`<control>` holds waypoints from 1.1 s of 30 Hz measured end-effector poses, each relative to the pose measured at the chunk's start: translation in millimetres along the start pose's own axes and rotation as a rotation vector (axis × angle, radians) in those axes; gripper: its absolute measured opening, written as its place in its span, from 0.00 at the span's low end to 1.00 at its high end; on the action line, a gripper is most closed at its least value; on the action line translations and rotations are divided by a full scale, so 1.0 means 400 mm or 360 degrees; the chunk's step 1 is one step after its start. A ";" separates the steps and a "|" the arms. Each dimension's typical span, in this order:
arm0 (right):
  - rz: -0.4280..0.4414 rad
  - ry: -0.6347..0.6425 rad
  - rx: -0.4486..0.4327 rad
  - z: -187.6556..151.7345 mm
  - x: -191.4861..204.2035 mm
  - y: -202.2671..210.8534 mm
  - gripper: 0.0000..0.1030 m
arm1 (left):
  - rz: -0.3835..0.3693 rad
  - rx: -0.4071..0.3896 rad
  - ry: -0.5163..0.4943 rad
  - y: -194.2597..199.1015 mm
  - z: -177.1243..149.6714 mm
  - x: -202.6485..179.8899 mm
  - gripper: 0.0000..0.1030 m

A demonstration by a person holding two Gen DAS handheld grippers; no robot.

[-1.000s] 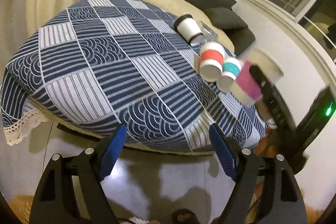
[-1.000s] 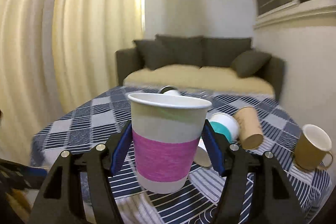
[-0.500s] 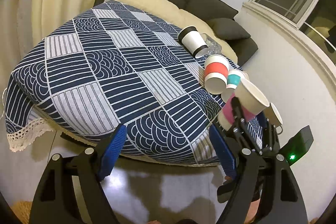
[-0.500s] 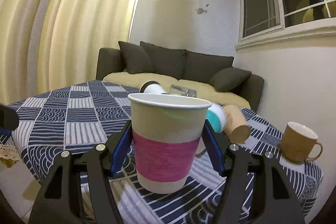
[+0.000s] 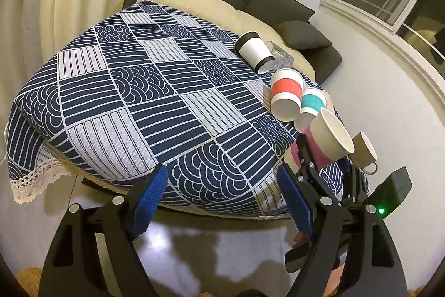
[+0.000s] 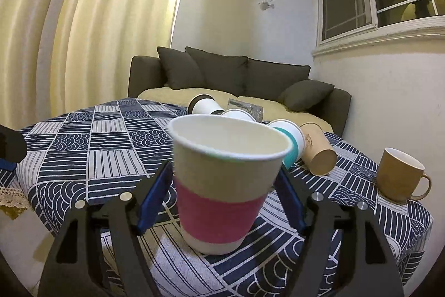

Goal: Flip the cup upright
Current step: 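Lower the pink-banded cup onto the cloth and open the right tool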

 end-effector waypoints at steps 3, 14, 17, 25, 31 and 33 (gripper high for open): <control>-0.0002 0.0002 0.0000 0.002 0.000 0.006 0.78 | 0.0000 -0.0006 0.0000 0.005 0.001 0.001 0.77; 0.0024 0.0040 -0.0044 0.072 -0.012 0.102 0.94 | 0.0017 -0.0105 -0.0048 0.039 0.018 -0.007 0.77; 0.0044 0.0013 -0.0023 0.096 -0.028 0.140 0.94 | 0.0016 -0.0163 -0.0096 0.061 0.021 -0.022 0.77; 0.0157 0.0069 0.0015 0.171 -0.053 0.257 0.95 | -0.0062 -0.0280 -0.0224 0.135 0.015 -0.088 0.77; 0.0249 0.0101 0.0055 0.215 -0.090 0.368 0.95 | -0.0075 -0.0328 -0.0407 0.189 -0.006 -0.172 0.77; 0.0263 0.0070 0.0064 0.220 -0.120 0.409 0.95 | -0.0074 -0.0341 -0.0464 0.206 -0.015 -0.201 0.77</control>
Point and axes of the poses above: each gripper's, at about its wrist camera, not at the fingertips, and y roughly against the way its jaws point, x to its left, z to its top, the point moved 9 cm from there along -y, roughly the way its jaws point, and after that the axes turned 3 degrees about z, right-handed, at the moved point
